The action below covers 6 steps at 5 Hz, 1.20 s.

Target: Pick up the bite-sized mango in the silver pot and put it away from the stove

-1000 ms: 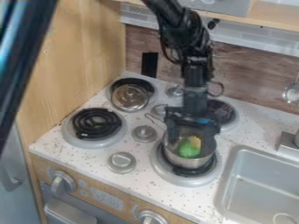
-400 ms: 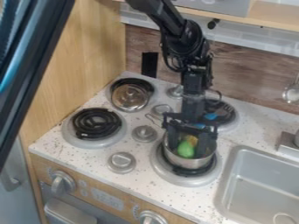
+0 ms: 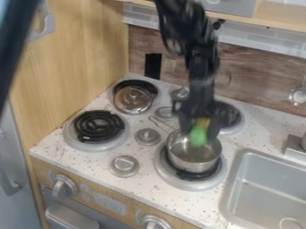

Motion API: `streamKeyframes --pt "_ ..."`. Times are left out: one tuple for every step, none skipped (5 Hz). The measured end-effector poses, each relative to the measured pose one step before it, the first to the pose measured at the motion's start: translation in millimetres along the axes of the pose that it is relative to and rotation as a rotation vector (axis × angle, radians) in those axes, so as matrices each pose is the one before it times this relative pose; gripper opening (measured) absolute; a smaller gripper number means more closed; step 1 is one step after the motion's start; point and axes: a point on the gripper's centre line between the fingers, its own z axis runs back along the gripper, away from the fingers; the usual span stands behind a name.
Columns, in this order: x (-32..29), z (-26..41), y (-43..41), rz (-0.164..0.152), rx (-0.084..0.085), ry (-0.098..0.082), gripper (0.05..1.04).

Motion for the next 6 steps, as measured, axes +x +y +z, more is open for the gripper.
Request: streamKeyframes --pt "11.09 41.15 25.12 0.0537 0.0162 -0.1023 0.693" --pt "-1.01 11.14 57.10 0.1613 0.0619 -0.0218 0.692" --pt "7.03 4.66 44.78 0.1214 0.0451 -0.0353 0.692" --pt "10.43 5.02 49.77 0.0806 0.0269 -0.0464 0.692" --pt "-4.05 -14.61 43.17 0.0136 0.0446 0.0372 0.692" --pt "-14.62 -13.95 16.64 -0.0257 0.0710 0.1122 0.692"
